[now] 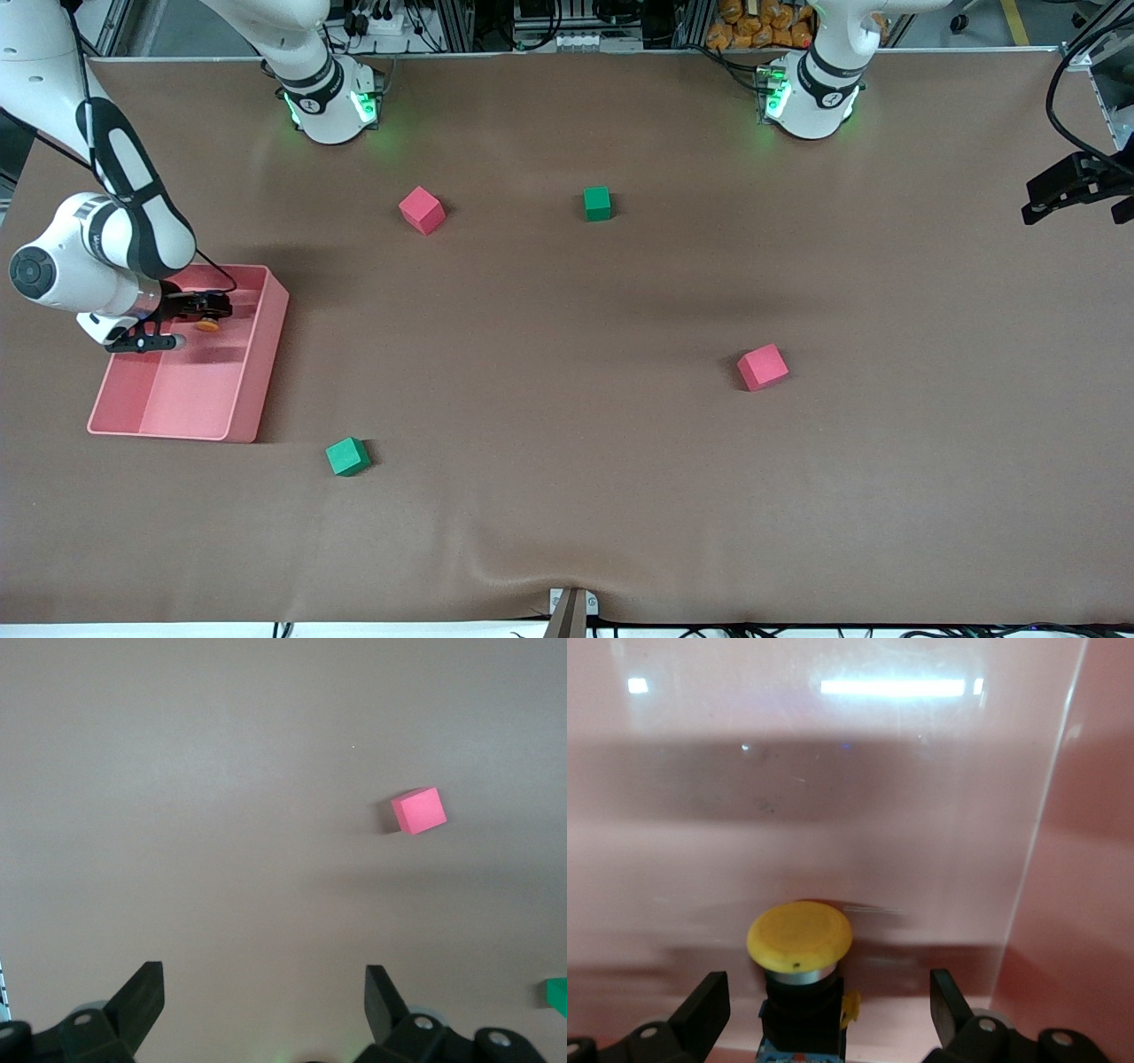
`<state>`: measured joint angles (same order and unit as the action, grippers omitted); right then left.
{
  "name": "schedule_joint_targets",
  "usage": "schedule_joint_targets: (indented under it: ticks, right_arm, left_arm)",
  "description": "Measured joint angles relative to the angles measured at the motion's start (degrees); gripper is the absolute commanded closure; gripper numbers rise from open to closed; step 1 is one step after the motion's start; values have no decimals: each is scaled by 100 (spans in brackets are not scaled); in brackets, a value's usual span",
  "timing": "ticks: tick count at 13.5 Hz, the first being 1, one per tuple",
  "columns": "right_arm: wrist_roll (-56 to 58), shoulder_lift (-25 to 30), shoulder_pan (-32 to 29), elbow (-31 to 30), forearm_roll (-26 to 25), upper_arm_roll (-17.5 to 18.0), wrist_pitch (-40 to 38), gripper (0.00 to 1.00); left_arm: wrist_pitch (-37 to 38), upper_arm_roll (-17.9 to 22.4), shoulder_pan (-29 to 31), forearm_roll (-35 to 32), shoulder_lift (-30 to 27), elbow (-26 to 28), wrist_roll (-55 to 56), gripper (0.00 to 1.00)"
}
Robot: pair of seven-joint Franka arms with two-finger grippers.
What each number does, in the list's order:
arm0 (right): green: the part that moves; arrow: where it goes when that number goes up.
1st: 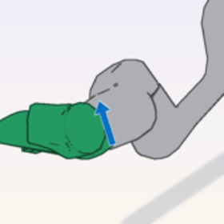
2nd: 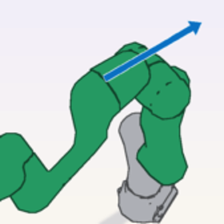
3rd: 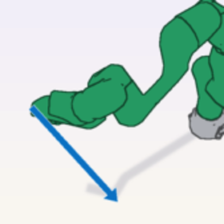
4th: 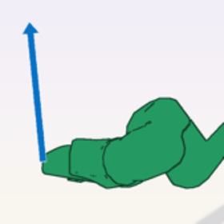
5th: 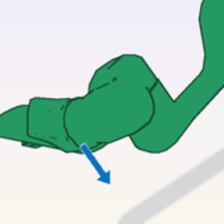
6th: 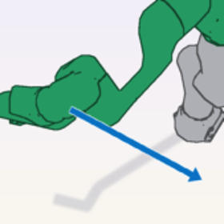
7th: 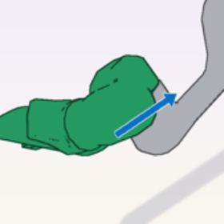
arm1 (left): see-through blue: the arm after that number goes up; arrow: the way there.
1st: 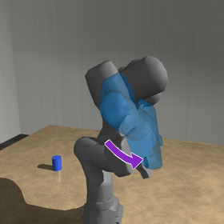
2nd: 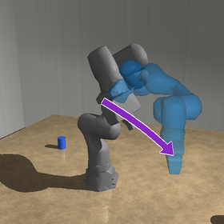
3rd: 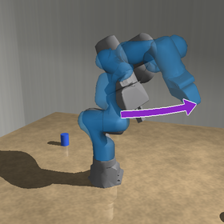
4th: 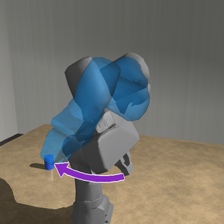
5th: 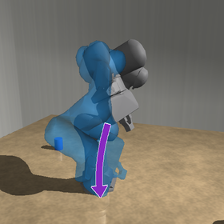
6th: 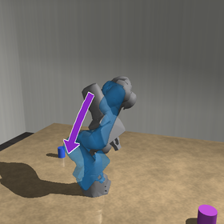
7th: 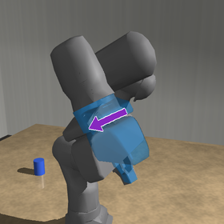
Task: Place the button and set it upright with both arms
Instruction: 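Grasp the yellow button's blue base with the right gripper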
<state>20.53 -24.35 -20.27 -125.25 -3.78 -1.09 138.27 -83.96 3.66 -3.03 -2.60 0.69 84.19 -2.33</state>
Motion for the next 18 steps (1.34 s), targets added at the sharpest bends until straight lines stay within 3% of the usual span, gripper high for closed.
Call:
schedule_joint_targets:
  ticks: [5, 7, 8, 9, 12, 18]
  right_arm:
    - [0, -60, -38, -66, 0, -3, 0, 0]
    - [0, -88, -40, -66, 0, 1, 22, 63]
    - [-1, -82, -41, -59, -17, -13, 34, 80]
    - [-1, -62, -47, -51, -38, -32, 39, 86]
    - [-1, -26, -55, -51, -38, -6, 16, 100]
    - [8, -5, -55, -28, -39, 6, -7, 100]
  left_arm:
    - [0, 0, 0, 0, 0, 0, 0, 0]
    - [0, 0, 1, 0, 0, 0, 0, 0]
    - [0, 0, 3, 0, 0, 0, 0, 0]
    - [0, 2, 7, 0, 0, 0, 0, 0]
    - [4, 17, 23, 0, 0, -3, 0, 0]
    - [39, 26, 33, 0, 0, -3, 0, 0]
